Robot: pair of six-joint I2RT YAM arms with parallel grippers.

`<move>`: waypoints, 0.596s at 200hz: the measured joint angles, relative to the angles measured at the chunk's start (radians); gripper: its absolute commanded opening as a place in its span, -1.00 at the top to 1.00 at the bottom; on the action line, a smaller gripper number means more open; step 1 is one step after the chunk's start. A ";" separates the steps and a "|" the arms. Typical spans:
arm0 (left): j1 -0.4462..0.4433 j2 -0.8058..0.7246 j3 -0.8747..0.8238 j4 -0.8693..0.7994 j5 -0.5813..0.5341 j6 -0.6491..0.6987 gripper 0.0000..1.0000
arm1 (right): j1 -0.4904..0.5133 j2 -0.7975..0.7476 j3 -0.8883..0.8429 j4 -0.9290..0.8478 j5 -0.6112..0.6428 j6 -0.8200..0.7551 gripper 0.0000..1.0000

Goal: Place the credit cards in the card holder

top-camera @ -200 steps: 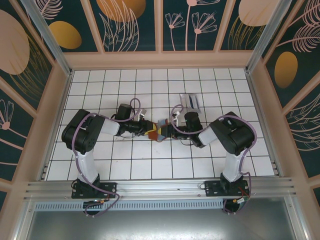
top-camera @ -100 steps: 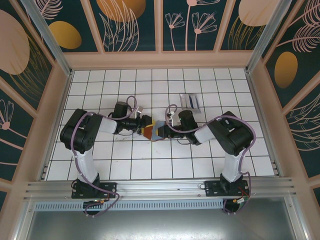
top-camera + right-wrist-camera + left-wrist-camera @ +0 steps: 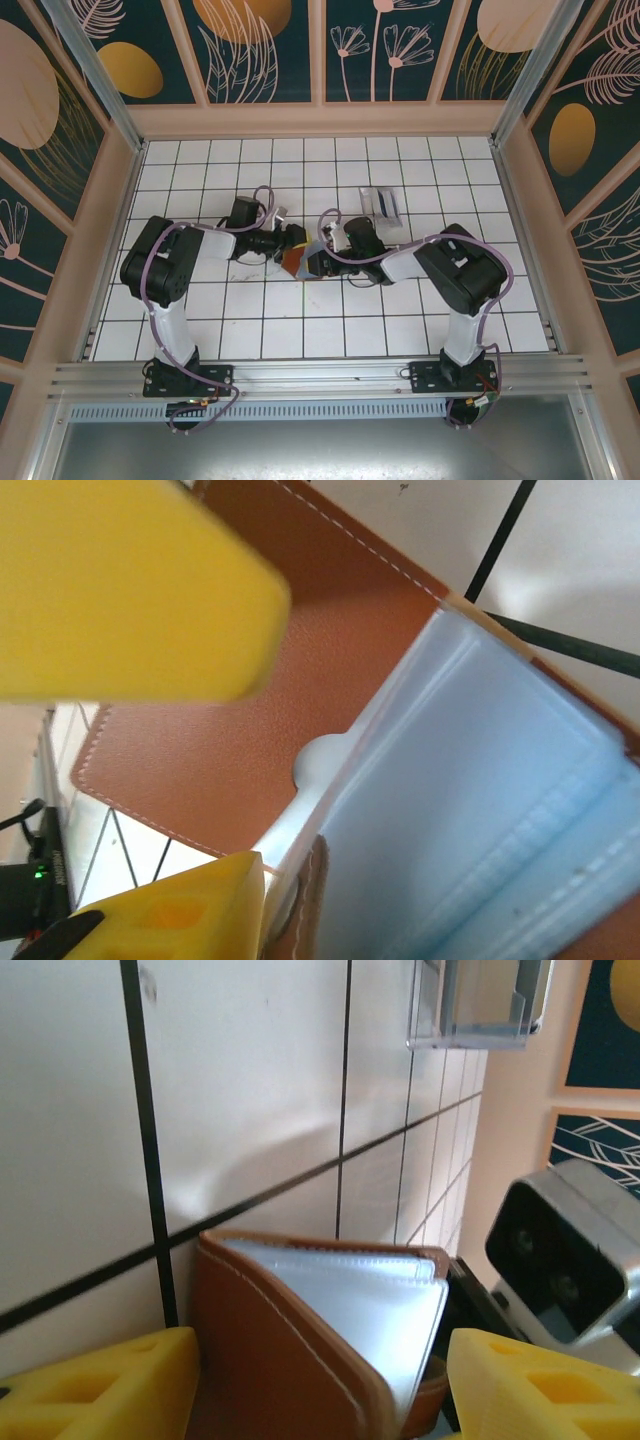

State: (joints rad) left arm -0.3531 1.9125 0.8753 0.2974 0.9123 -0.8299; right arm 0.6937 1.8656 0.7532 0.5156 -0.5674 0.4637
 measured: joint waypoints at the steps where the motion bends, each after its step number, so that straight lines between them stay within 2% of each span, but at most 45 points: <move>1: 0.000 0.000 0.003 -0.004 -0.003 0.003 -0.37 | 0.001 0.000 0.001 -0.002 0.002 -0.001 0.24; 34: -0.014 0.006 0.055 -0.080 -0.046 0.054 -0.39 | 0.023 0.000 0.032 -0.064 0.048 -0.040 0.26; 42: -0.017 0.012 0.062 -0.093 -0.054 0.065 -0.34 | 0.024 0.000 0.034 -0.070 0.052 -0.044 0.20; 58: -0.019 0.017 0.070 -0.116 -0.068 0.080 -0.12 | 0.028 -0.006 0.034 -0.071 0.050 -0.043 -0.02; 75: -0.019 0.021 0.069 -0.132 -0.086 0.092 0.24 | 0.034 -0.018 0.024 -0.063 0.052 -0.048 -0.07; 85: -0.019 0.023 0.063 -0.139 -0.101 0.084 0.39 | 0.034 -0.030 0.010 -0.055 0.063 -0.047 -0.11; 119: -0.019 0.009 0.002 -0.065 -0.124 0.044 0.36 | 0.028 -0.156 -0.103 -0.095 0.132 -0.040 -0.23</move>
State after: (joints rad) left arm -0.3725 1.9213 0.8772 0.2325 0.7883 -0.7860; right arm 0.7219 1.7092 0.6498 0.4206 -0.4351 0.4236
